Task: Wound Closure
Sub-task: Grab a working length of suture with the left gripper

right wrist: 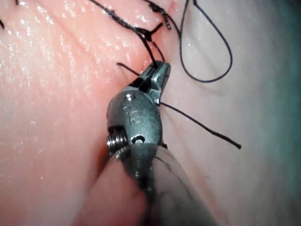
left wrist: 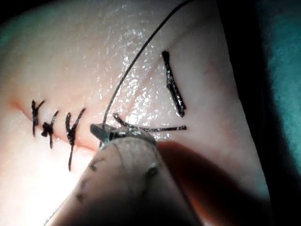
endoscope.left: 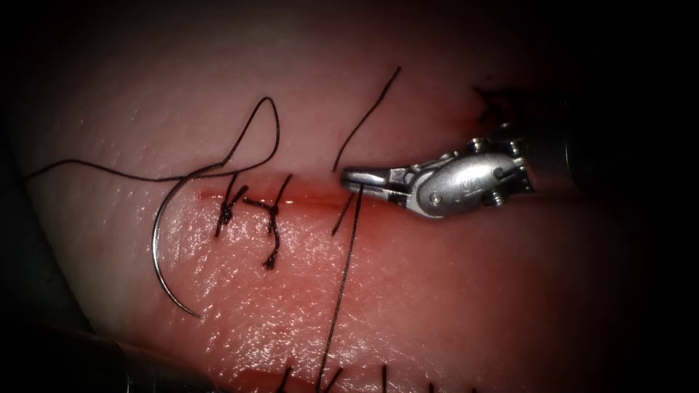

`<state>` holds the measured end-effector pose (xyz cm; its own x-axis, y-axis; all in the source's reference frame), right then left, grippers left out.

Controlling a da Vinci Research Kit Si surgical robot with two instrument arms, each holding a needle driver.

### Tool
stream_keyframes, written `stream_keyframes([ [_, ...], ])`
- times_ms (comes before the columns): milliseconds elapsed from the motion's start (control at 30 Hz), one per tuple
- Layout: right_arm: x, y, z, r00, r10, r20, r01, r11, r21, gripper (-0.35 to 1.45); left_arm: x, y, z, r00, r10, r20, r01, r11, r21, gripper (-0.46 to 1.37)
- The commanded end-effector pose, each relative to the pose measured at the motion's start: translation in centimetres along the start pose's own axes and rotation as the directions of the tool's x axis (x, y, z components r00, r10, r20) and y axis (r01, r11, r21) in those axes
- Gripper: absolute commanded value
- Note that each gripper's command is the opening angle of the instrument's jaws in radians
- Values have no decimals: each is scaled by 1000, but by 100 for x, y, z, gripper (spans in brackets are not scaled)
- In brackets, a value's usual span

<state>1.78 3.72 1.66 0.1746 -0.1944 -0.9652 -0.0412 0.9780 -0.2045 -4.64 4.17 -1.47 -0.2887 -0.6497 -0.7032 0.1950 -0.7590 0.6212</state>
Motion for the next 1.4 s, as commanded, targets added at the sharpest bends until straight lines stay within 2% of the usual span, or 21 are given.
stream_keyframes([
  [33, 0, 0, 0, 1000, -1, 0, 1, 1000, -1, -35, -2, -2, -2, 1000, -6, -6, 6, 1000, -10, -35],
  [267, 4, -3, 0, 1000, -1, -2, 1, 1000, 1, -35, -19, -30, -14, 999, -33, -19, 33, 999, 18, -35],
  [600, 9, -8, -3, 1000, 4, -3, -4, 1000, 2, -35, -51, -57, -37, 998, -68, 13, 67, 996, 56, -35],
  [1067, 18, -12, -8, 1000, 30, 2, -30, 1000, -1, -35, -103, -80, -100, 991, -116, 73, 107, 988, 115, -35],
  [1400, 27, -19, -8, 999, 48, -1, -48, 999, 2, -35, -136, -92, -132, 985, -124, 116, 105, 982, 159, -35],
])
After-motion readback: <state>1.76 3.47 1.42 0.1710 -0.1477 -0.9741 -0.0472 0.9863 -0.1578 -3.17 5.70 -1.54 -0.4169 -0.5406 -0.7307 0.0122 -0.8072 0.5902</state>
